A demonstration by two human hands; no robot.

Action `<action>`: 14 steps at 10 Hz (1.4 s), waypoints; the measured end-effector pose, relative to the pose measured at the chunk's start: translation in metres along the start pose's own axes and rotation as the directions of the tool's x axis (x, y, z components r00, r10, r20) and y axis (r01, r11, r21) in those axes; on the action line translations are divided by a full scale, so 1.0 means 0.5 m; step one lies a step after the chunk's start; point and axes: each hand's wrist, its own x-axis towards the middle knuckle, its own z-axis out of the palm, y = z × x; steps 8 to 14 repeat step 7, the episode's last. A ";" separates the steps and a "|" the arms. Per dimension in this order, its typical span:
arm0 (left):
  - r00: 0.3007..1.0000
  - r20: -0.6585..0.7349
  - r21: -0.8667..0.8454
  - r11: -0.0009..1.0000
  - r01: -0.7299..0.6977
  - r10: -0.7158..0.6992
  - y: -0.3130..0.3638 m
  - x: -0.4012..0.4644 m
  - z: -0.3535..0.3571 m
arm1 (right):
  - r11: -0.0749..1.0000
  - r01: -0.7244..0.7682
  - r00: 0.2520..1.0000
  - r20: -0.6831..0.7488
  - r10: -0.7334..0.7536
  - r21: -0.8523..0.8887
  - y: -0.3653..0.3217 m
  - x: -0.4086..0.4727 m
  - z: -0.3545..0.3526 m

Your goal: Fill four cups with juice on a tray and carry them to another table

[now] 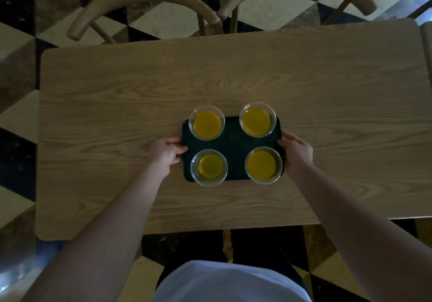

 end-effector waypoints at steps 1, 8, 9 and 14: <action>1.000 0.012 -0.008 1.000 0.008 -0.008 0.001 -0.006 0.013 | 1.000 0.009 1.000 -0.022 -0.010 -0.008 -0.005 0.005 -0.006; 0.957 0.031 0.204 0.936 -0.288 0.288 0.064 -0.109 0.023 | 0.833 0.169 0.980 0.177 -0.086 -0.527 -0.059 -0.062 -0.021; 0.957 0.031 0.204 0.936 -0.288 0.288 0.064 -0.109 0.023 | 0.833 0.169 0.980 0.177 -0.086 -0.527 -0.059 -0.062 -0.021; 0.957 0.031 0.204 0.936 -0.288 0.288 0.064 -0.109 0.023 | 0.833 0.169 0.980 0.177 -0.086 -0.527 -0.059 -0.062 -0.021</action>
